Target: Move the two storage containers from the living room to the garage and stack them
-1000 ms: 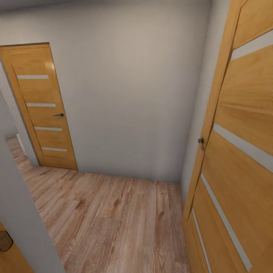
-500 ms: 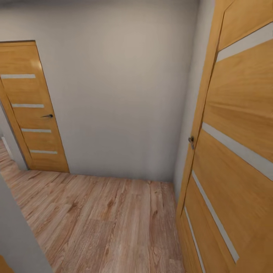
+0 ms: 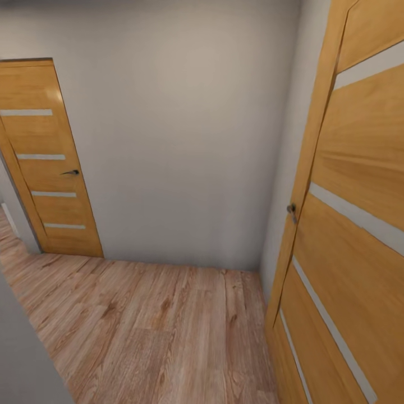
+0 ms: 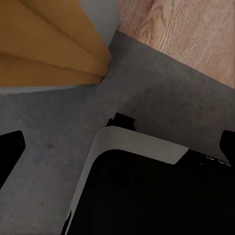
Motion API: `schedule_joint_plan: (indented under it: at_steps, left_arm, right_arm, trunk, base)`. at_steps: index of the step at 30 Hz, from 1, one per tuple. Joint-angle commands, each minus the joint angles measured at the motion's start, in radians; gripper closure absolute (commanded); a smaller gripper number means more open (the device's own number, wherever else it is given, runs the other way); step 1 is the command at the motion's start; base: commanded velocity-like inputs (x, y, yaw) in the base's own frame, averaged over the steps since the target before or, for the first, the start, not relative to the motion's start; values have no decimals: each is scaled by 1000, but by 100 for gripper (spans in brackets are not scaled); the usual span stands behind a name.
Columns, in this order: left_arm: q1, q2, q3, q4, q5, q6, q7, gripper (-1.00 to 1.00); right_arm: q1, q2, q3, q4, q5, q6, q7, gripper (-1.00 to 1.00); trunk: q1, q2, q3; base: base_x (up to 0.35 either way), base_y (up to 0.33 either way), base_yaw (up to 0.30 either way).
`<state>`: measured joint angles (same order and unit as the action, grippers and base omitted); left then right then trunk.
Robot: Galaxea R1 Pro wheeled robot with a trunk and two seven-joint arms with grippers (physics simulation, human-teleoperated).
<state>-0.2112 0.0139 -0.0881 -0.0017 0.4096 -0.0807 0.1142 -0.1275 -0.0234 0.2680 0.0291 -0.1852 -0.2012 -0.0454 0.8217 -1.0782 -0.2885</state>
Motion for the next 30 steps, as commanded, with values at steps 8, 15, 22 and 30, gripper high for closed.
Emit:
schedule_joint_plan:
  at_steps: [8, 15, 22, 30]
  left_arm:
    - [-1, 0, -9, 0, 8, -2, 2, -100]
    - [-1, 0, -9, 0, 8, -2, 2, -100]
    - [-1, -1, -9, 0, 7, -2, 2, -100]
    - [-1, 0, -9, 0, 7, -3, 2, -100]
  right_arm:
    - [-1, 0, 10, 3, -8, -6, -1, -100]
    - [-1, 0, 11, 3, -7, -6, -1, -100]
    - [-1, 0, 11, 3, -7, -6, -1, -100]
    - [-1, -1, 12, 3, -5, -5, -1, -100]
  trunk:
    - [0, -1, -1]
    - [0, -1, -1]
    - [0, -1, -1]
    - [0, -1, -1]
  base:
    - [6, 6, 0]
    - [0, 0, 0]
    - [0, -4, 0]
    - [0, -74, 0]
